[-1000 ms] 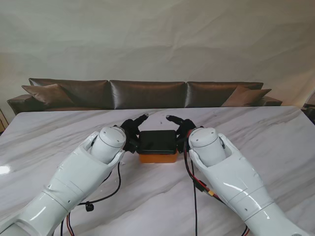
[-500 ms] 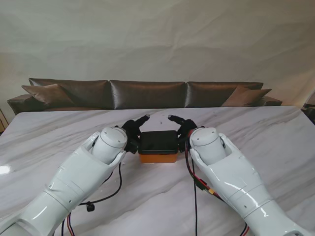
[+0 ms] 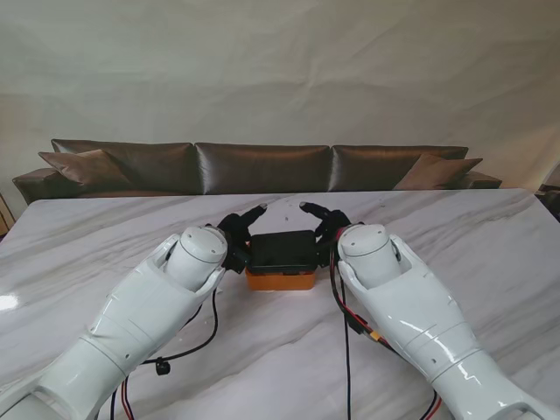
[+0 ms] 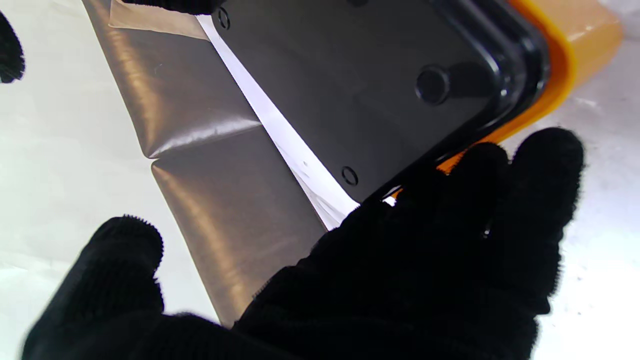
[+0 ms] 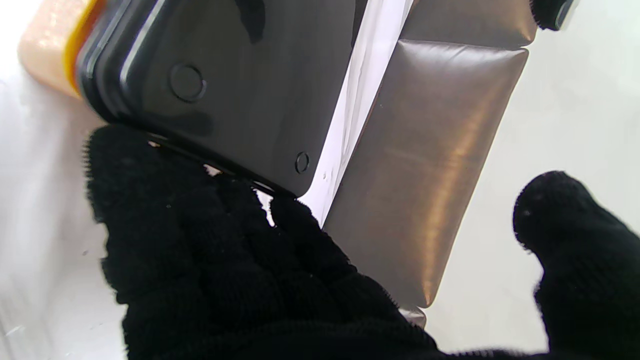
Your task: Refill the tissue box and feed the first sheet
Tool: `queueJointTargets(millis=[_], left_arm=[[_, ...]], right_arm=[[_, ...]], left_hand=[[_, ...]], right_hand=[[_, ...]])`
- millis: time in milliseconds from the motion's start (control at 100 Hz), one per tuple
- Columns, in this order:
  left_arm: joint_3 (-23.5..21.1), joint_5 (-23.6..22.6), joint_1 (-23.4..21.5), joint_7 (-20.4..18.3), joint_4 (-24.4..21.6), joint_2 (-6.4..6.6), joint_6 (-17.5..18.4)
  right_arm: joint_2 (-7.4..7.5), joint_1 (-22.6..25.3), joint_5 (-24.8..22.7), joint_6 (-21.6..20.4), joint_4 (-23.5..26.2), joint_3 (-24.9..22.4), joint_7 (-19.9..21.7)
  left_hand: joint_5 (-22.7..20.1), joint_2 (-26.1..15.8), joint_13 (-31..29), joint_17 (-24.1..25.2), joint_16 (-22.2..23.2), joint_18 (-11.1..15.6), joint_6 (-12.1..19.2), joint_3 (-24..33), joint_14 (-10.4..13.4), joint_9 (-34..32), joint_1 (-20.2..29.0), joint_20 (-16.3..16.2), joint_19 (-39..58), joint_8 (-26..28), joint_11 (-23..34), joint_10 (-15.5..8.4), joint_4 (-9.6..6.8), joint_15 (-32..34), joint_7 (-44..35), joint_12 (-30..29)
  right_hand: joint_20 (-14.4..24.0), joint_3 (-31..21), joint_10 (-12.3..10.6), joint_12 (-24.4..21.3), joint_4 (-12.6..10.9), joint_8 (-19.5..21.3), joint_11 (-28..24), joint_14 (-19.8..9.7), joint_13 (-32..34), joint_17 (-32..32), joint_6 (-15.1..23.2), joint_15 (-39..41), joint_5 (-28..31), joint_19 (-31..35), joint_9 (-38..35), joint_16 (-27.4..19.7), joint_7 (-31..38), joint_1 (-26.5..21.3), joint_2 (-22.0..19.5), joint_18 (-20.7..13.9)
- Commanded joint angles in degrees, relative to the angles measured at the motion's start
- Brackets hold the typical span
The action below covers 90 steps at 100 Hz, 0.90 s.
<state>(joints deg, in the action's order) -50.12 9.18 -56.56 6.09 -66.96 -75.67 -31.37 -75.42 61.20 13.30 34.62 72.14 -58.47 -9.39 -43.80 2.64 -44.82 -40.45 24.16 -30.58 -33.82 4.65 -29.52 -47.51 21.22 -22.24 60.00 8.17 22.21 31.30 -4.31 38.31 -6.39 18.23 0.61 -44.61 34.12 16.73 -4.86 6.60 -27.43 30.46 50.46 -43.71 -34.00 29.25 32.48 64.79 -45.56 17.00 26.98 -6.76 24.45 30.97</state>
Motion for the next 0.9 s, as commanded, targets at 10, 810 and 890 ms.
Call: queueJointTargets(millis=[10, 810, 890], left_arm=[[0.62, 0.65, -0.34, -1.83, -2.21, -2.04, 0.51], [-0.72, -0.96, -2.40, -1.49, -3.83, -1.26, -1.02], [-0.53, -0.78, -2.01, -1.52, -2.74, -1.44, -0.51]], right_arm=[[-1.84, -0.55, 0.87, -1.15, 0.91, 0.72, 1.59], [-2.41, -1.59, 1.83, -2.59, -2.48, 1.69, 1.91], [-2.41, -1.53, 1.79, -2.51, -2.50, 1.68, 1.88]], left_hand=[[-4.84, -1.85, 0.87, -0.79, -0.46, 3.15, 14.13, 0.90, 0.46, -1.50, -0.42, 0.11, 10.79, 3.08, 3.56, -8.85, 0.17, 0.80, -9.60, 0.93], [-4.83, -1.87, 0.98, -0.45, -0.45, 3.21, 14.17, 0.83, 0.61, -1.41, -0.50, -0.15, 10.76, 3.09, 3.59, -9.02, 0.18, 0.75, -9.61, 0.95], [-4.81, -1.91, 1.08, -0.43, -0.46, 3.26, 14.22, 0.87, 0.72, -1.34, -0.47, -0.20, 10.80, 3.08, 3.57, -9.09, 0.17, 0.71, -9.59, 0.94]], right_hand=[[-0.70, 1.07, -9.20, -0.71, -1.12, 1.18, -1.40, -8.00, 0.58, -0.58, 6.04, 0.23, 1.22, -0.28, -1.57, -0.35, 2.47, 0.16, -0.91, -7.05], [-0.68, 1.16, -9.23, -0.69, -1.12, 1.19, -1.43, -8.06, 0.57, -0.52, 6.06, 0.21, 1.23, -0.32, -1.52, -0.34, 2.49, 0.13, -0.99, -7.08], [-0.68, 1.15, -9.25, -0.69, -1.14, 1.19, -1.42, -8.06, 0.58, -0.52, 6.07, 0.22, 1.20, -0.32, -1.50, -0.33, 2.47, 0.12, -0.98, -7.08]])
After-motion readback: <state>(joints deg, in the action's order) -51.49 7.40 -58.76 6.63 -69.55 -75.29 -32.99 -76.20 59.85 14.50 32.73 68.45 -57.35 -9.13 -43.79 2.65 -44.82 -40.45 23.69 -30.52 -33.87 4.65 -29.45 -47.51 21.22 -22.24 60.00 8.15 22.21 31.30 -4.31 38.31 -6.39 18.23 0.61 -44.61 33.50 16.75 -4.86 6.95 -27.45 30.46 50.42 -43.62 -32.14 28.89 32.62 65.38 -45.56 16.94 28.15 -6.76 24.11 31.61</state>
